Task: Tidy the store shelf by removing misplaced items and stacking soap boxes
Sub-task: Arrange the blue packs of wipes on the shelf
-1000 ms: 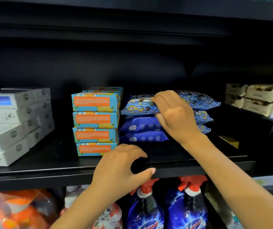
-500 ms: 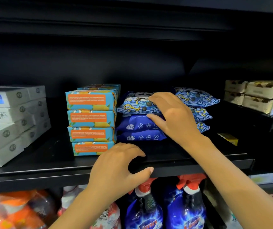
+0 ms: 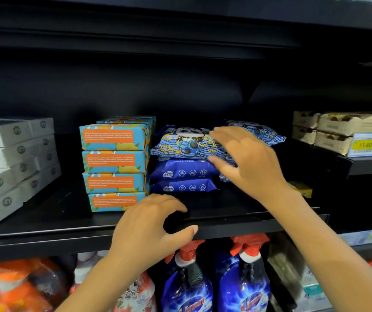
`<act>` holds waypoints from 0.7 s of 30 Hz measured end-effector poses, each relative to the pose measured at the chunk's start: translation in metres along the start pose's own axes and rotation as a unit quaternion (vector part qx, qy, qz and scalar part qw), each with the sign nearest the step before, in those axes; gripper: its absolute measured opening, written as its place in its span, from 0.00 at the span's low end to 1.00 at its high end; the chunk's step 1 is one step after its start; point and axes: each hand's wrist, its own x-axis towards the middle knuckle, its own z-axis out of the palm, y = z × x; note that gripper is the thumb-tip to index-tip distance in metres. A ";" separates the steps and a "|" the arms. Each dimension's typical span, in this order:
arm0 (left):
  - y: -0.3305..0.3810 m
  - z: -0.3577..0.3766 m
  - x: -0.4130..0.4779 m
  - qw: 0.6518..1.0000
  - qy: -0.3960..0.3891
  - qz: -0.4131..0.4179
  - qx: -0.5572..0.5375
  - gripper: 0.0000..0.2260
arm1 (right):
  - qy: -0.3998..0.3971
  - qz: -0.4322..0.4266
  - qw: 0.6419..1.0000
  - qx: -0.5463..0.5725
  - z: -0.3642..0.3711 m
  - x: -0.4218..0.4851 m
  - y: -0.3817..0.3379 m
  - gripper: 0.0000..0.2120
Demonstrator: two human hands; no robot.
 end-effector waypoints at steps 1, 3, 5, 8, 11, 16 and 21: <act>0.000 0.000 0.000 1.000 0.001 -0.001 0.000 0.24 | 0.026 0.027 0.999 0.005 -0.005 0.001 0.005 0.21; 0.000 0.000 -0.001 1.000 0.006 -0.003 -0.001 0.23 | 0.030 0.089 0.996 -0.014 -0.015 0.005 0.021 0.20; 0.001 0.000 0.000 1.000 0.006 -0.005 0.001 0.24 | -0.071 0.148 0.985 -0.048 -0.021 0.011 0.036 0.26; 0.002 0.000 0.000 1.000 -0.001 -0.009 0.001 0.25 | -0.260 0.213 0.935 -0.113 -0.019 0.021 0.046 0.32; 0.002 -0.001 0.000 1.000 -0.005 -0.008 0.002 0.25 | -0.289 0.201 0.924 -0.149 -0.009 0.018 0.046 0.31; 0.001 -0.001 -0.001 1.000 -0.008 -0.008 0.001 0.25 | -0.214 0.225 0.939 -0.151 -0.003 0.010 0.046 0.32; 0.002 -0.002 -0.001 1.000 -0.002 -0.007 0.003 0.25 | -0.169 0.235 0.944 -0.156 -0.004 0.009 0.045 0.32</act>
